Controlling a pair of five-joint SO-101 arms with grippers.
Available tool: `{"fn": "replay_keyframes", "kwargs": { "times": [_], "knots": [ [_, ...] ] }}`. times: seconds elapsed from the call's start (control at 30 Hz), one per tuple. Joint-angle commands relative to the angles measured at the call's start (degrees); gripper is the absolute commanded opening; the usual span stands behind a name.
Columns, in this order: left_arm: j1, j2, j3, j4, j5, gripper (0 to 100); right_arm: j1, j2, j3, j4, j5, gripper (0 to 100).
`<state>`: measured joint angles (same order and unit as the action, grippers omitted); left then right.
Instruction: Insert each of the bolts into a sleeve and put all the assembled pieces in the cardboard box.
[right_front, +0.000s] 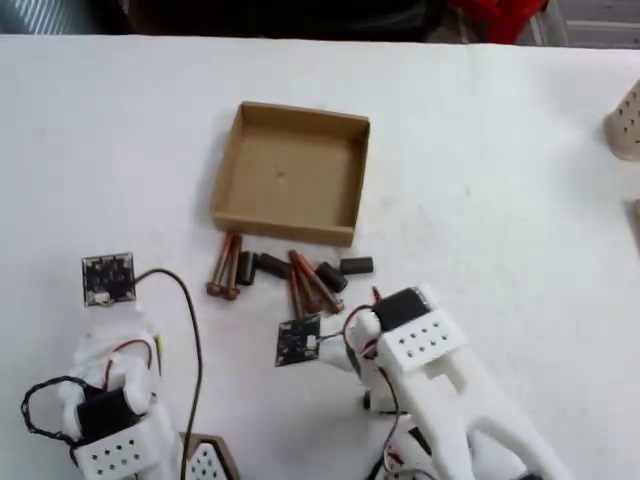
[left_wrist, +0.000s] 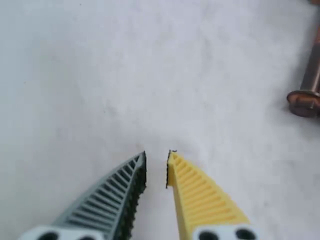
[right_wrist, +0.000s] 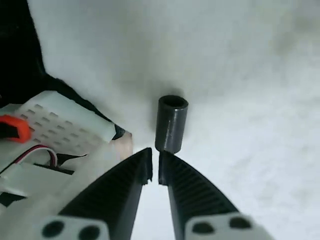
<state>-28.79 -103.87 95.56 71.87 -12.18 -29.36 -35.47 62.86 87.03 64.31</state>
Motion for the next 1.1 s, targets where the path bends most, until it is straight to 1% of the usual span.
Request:
{"fn": "replay_keyframes", "kwargs": {
  "times": [0.0,0.1,0.37,0.5,0.53,0.7,0.8,0.87,0.93,1.07],
  "knots": [
    [-0.5,0.6,-1.6,-0.7,-0.5,10,1.2,10.2,1.8,-5.9,0.5,1.8],
    [-0.5,0.6,-1.6,-0.7,-0.5,10,4.0,14.6,-0.1,-6.4,0.9,1.8],
    [-0.5,0.6,-1.6,-0.7,-0.5,10,2.9,14.8,-0.4,-7.3,-0.4,1.8],
    [-0.5,0.6,-1.6,-0.7,-0.5,10,3.1,14.8,-1.9,-15.9,-12.5,1.8],
    [-0.5,0.6,-1.6,-0.7,-0.5,10,3.1,14.8,-2.5,-17.1,-14.1,1.8],
    [-0.5,0.6,-1.6,-0.7,-0.5,10,3.3,14.8,-7.6,-17.6,-15.8,1.8],
    [-0.5,0.6,-1.6,-0.7,-0.5,10,6.7,14.8,-13.0,-17.5,-19.0,1.8],
    [-0.5,0.6,-1.6,-0.7,-0.5,10,9.2,14.8,-16.8,-15.5,-18.5,1.8],
    [-0.5,0.6,-1.6,-0.7,-0.5,10,10.9,14.8,-20.5,-11.0,-17.0,1.8],
    [-0.5,0.6,-1.3,-0.8,-0.5,10,11.1,14.6,-25.9,-0.5,-14.2,1.8]
  ]
}}
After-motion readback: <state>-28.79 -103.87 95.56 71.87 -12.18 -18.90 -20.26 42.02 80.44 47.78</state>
